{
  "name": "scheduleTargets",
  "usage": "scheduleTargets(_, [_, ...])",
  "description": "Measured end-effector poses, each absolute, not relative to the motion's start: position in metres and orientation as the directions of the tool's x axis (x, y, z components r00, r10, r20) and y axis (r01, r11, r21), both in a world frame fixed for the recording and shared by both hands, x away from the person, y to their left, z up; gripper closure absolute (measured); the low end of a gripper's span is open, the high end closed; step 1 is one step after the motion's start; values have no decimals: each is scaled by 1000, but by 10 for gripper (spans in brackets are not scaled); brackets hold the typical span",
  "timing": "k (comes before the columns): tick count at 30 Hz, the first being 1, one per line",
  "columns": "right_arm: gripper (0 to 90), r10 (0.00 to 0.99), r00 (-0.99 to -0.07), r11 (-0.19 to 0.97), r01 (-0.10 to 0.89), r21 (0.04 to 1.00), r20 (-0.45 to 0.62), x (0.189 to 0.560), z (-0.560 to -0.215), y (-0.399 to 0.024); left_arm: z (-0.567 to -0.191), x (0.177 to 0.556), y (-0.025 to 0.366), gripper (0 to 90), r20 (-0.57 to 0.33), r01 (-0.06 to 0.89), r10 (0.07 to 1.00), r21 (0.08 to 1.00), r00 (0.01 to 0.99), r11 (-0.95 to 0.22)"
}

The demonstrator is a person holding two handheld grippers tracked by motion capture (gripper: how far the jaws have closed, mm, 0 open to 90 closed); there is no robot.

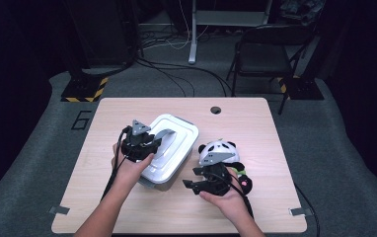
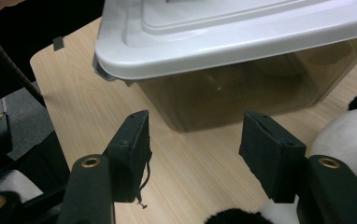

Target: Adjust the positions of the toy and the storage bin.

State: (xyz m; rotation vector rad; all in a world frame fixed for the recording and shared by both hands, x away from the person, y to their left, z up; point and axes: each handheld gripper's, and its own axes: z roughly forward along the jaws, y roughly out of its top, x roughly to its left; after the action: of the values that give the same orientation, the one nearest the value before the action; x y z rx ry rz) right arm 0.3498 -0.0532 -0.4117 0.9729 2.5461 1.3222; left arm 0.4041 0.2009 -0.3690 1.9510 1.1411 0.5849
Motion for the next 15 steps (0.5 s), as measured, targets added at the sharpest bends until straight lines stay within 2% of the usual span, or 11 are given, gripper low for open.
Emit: scheduleTargets(15, [421,609,-770,396,504,767,191,353,-412,-61,-361,402,216,684,19,477,883,836,468,-271])
